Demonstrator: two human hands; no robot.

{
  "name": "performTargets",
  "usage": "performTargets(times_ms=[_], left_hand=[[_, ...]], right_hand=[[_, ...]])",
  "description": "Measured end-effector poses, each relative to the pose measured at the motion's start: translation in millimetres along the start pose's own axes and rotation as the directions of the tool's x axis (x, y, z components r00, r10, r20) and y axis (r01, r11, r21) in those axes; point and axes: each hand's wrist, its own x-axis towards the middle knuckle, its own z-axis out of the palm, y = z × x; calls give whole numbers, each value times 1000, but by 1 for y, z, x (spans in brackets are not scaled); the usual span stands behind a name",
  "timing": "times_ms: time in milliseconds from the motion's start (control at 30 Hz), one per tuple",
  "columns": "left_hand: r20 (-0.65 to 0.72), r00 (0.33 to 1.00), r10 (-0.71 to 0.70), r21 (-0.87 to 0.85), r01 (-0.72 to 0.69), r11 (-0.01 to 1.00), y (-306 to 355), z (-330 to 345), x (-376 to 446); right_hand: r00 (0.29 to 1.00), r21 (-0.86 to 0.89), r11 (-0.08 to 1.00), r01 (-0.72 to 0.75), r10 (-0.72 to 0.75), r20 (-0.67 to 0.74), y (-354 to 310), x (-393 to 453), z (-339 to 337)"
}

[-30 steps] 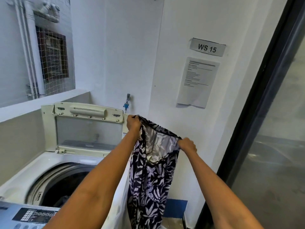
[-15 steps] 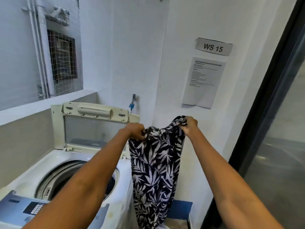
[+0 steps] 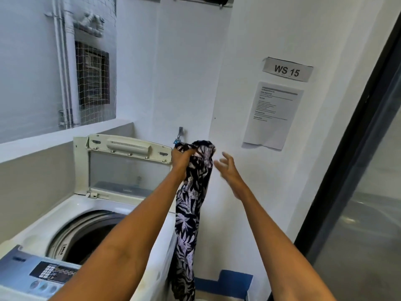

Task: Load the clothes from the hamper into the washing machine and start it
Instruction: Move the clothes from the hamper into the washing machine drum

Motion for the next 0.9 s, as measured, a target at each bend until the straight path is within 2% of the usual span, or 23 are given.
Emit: performTargets(times_ms=[67, 133, 233, 300, 400, 500, 567, 600, 667, 733, 800, 900], left_hand=[[-4, 999, -50, -174, 48, 984, 22, -5, 5], [-16, 998, -66, -304, 58, 951, 42, -9, 12], [-52, 994, -93, -482, 56, 875, 68, -19, 19], [-49, 996, -69, -511, 35, 859, 79, -32, 29], [-149, 987, -61, -386, -1, 923, 82, -66, 47], [-311, 950, 0, -81, -27, 996, 67, -111, 58], [-352, 934, -59, 69, 89, 994, 48, -145, 62], [-363, 924, -121, 86, 163, 983, 38, -162, 64], [-336, 920, -203, 100, 249, 963, 18, -191, 67], [-264, 936, -232, 147, 277, 950, 7, -214, 68], [-165, 947, -277, 225, 310, 924, -1, -233, 73], [-23, 949, -314, 266, 308, 913, 3, -255, 79]], right_hand=[[974, -160, 979, -126, 152, 166, 38, -11, 18], [933, -301, 932, -201, 276, 230, 71, -19, 48], [881, -228, 912, -341, 395, 262, 96, -23, 98], [844, -231, 871, -433, 482, 234, 98, -20, 124], [886, -286, 865, -411, 453, 96, 82, -4, 145], [928, -85, 925, -371, 371, -13, 46, 21, 151], [945, 66, 944, -324, 326, -28, 15, 42, 152], [953, 104, 947, -302, 304, 1, -2, 54, 154], [969, 160, 956, -247, 241, 57, -36, 77, 161], [982, 295, 936, -190, 184, 47, -78, 94, 175], [989, 477, 869, -134, 146, 11, -120, 105, 192], [992, 624, 780, -43, 109, -68, -176, 120, 216]])
